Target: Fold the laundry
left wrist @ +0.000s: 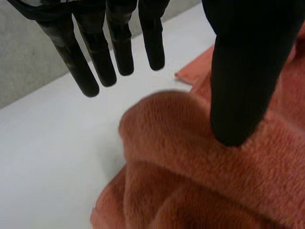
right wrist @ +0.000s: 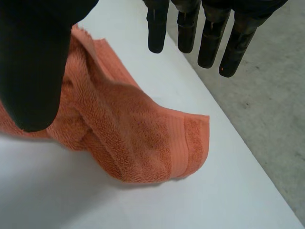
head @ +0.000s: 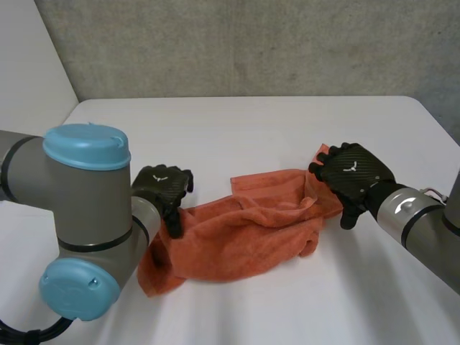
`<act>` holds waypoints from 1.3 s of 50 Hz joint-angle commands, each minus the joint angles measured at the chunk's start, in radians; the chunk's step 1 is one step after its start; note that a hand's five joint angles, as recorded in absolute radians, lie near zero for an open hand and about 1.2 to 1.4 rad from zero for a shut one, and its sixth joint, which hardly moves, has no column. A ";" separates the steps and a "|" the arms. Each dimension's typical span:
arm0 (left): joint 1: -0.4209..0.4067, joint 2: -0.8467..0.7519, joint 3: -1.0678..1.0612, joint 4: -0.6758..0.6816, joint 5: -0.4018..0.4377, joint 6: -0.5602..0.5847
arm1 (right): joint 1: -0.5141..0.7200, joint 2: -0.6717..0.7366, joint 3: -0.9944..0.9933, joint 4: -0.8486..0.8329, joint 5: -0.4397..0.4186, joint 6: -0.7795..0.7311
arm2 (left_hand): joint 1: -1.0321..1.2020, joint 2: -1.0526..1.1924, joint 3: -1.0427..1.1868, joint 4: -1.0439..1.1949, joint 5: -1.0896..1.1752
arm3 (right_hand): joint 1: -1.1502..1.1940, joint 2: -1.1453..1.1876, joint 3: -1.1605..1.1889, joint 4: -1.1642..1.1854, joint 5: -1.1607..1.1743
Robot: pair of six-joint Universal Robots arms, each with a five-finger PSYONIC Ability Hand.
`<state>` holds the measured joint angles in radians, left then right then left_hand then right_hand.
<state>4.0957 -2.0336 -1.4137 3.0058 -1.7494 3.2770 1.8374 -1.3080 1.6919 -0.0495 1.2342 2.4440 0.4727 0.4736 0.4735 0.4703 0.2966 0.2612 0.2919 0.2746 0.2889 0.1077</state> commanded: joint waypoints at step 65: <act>0.126 0.217 -0.436 0.593 -0.007 0.133 | -0.004 0.083 -0.126 0.048 0.120 0.162 | 0.924 0.923 0.923 0.926 0.925 | 0.429 0.398 0.415 0.401 0.408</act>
<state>4.2257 -1.8785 -1.8652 3.6522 -1.7573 3.4102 1.8344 -1.1519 1.5860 -0.0233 1.3594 2.5990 1.1976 1.2183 1.2143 1.2164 1.0347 0.6173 0.7118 0.7091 0.7117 0.5481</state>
